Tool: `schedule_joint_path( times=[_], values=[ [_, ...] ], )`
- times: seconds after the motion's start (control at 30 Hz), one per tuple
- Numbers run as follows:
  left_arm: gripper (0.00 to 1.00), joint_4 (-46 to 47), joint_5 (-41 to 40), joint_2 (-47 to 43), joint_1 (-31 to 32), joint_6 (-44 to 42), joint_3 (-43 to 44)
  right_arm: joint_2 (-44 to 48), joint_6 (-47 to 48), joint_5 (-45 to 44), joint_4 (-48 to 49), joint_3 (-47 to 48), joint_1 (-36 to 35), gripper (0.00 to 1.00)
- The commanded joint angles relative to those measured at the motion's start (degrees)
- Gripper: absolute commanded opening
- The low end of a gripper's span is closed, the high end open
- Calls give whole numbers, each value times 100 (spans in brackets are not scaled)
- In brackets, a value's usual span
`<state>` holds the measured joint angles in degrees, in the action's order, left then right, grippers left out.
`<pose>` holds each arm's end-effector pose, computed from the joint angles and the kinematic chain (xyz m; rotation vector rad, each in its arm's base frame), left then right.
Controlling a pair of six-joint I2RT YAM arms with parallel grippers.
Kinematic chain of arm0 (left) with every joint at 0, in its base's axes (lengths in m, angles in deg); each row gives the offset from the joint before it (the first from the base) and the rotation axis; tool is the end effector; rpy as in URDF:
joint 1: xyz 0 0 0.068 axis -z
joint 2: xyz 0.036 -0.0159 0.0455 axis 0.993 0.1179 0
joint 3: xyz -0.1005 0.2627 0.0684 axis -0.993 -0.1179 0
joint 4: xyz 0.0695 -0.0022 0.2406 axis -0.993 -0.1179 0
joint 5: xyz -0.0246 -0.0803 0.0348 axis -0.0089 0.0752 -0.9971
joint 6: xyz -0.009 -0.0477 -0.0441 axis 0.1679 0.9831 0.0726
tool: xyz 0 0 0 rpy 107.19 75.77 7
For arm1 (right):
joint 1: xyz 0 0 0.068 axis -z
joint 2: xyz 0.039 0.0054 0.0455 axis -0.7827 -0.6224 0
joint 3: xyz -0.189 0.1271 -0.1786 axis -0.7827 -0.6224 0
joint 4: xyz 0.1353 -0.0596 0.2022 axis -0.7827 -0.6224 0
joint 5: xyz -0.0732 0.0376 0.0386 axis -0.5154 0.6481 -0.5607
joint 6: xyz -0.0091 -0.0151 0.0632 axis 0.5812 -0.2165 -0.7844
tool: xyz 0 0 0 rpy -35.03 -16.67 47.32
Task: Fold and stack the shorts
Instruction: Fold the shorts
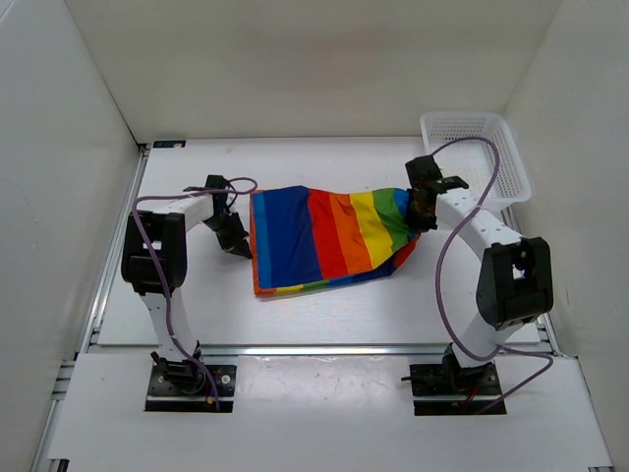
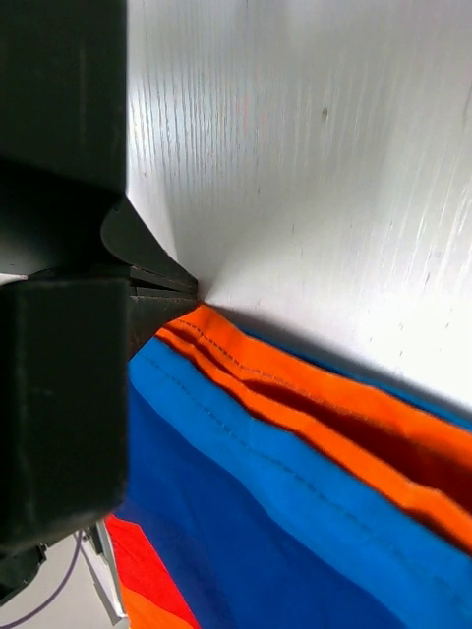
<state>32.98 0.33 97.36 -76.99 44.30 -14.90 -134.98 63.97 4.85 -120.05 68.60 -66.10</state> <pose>0.3516 -0.0535 0.1518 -0.5964 3.0299 -0.4855 0.3345 0.0743 0.2445 0.2867 2.5928 -0.0875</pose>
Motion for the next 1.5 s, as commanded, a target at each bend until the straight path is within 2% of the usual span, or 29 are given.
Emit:
schedule_joint_path(
  times=[0.0,0.33,0.53,0.7,0.83,1.07,1.1,1.13,1.17,1.23,1.27,1.33,1.43,1.47],
  values=[
    [10,123,-5,27,44,17,83,254,103,-629,-409,604,-403,0],
    [10,123,-58,273,44,17,250,17,-2,-1307,-937,1940,-2099,0],
    [10,123,-58,326,97,17,250,-659,-55,-1640,-1122,2837,-3189,0],
    [10,123,-111,326,97,17,189,-1608,15,-1694,-1245,4093,-3962,0],
    [10,123,-164,221,97,17,136,-2425,76,-1554,-1307,4841,-4228,0],
    [10,123,-164,220,97,17,136,-3209,129,-1114,-1307,6017,-4412,0],
    [10,123,-164,220,97,17,136,-3270,207,-1009,-1307,6151,-4412,9],
    [10,123,-164,220,97,17,136,-3271,287,-886,-1246,6222,-4412,48],
    [10,123,-164,220,97,17,136,-3166,374,-746,-1141,6222,-4412,65],
    [10,123,-164,220,97,17,136,-2806,516,-551,-807,6117,-4465,80],
    [10,123,-111,160,36,17,136,-2692,577,-551,-806,6065,-4465,85],
    [10,123,-111,98,-17,17,136,-2314,577,-498,-753,5915,-4465,85],
    [10,123,-58,-42,-88,-36,136,-1664,577,-446,-753,5363,-4465,77],
    [10,70,-58,-43,-157,-36,136,-1480,577,-446,-692,5143,-4465,66]
  ],
)
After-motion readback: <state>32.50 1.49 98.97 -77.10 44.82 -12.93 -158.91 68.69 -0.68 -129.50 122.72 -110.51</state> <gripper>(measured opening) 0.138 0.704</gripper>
